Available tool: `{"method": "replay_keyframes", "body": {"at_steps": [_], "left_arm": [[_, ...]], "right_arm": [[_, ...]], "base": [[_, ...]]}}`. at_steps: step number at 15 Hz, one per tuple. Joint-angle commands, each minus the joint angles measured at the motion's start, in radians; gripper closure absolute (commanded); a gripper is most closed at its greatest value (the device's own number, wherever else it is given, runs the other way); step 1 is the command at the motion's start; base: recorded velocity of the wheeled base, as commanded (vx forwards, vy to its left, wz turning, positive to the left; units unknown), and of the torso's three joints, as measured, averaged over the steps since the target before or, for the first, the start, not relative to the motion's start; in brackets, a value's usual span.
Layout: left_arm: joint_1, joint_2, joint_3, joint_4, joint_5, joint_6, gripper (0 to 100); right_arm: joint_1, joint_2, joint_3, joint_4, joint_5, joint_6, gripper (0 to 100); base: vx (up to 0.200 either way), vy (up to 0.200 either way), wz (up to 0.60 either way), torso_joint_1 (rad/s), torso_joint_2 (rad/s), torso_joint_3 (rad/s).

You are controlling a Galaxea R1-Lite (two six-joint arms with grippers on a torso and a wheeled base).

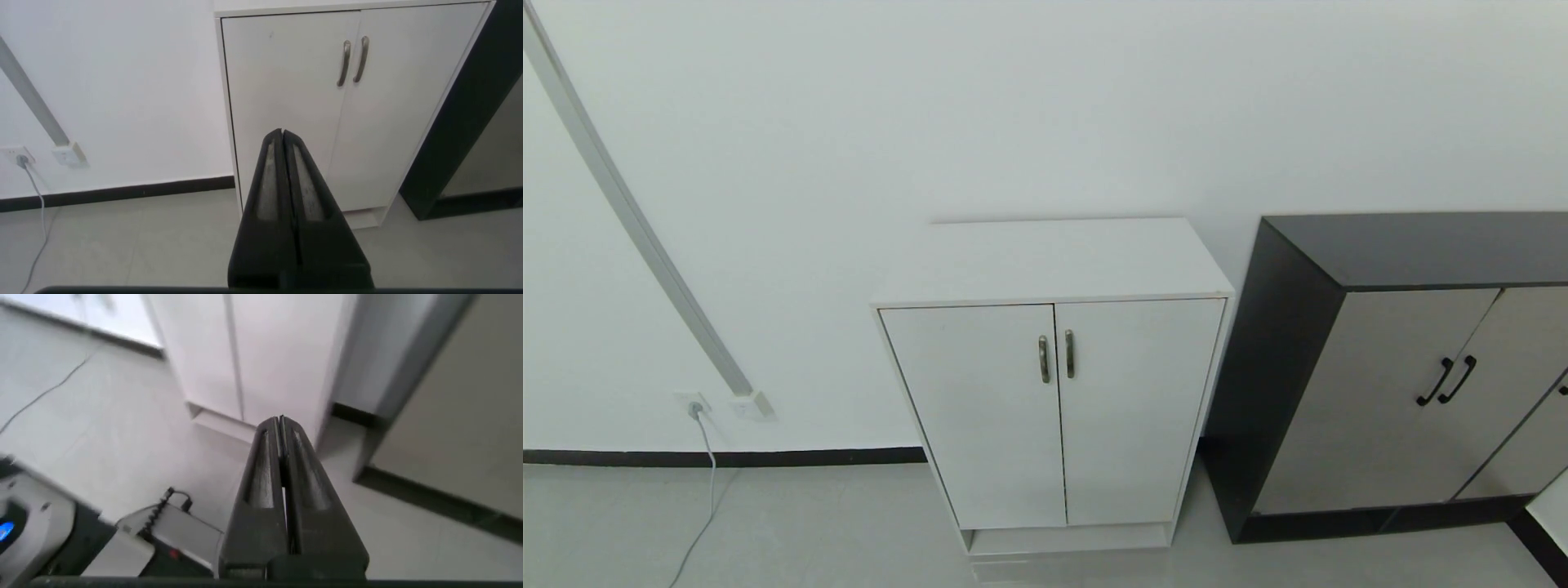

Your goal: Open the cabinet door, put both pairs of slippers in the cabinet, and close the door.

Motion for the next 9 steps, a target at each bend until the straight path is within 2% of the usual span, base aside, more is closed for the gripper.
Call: {"method": "replay_keyframes", "body": {"at_steps": [1,6,9], "left_arm": [[0.0,0.0,0.0,0.0,0.0,0.0,100],[0.0,0.0,0.0,0.0,0.0,0.0,100],[0.0,0.0,0.0,0.0,0.0,0.0,100]], "right_arm": [[-0.138,-0.053,0.0,-0.001,-0.001,0.008,100],[-0.273,-0.191,0.0,-0.001,-0.003,0.013,100],[-0.308,-0.266,0.0,-0.001,-0.01,0.011,100]], "base": [[0.0,0.0,0.0,0.0,0.0,0.0],[0.0,0.0,0.0,0.0,0.0,0.0],[0.0,0.0,0.0,0.0,0.0,0.0]]}}
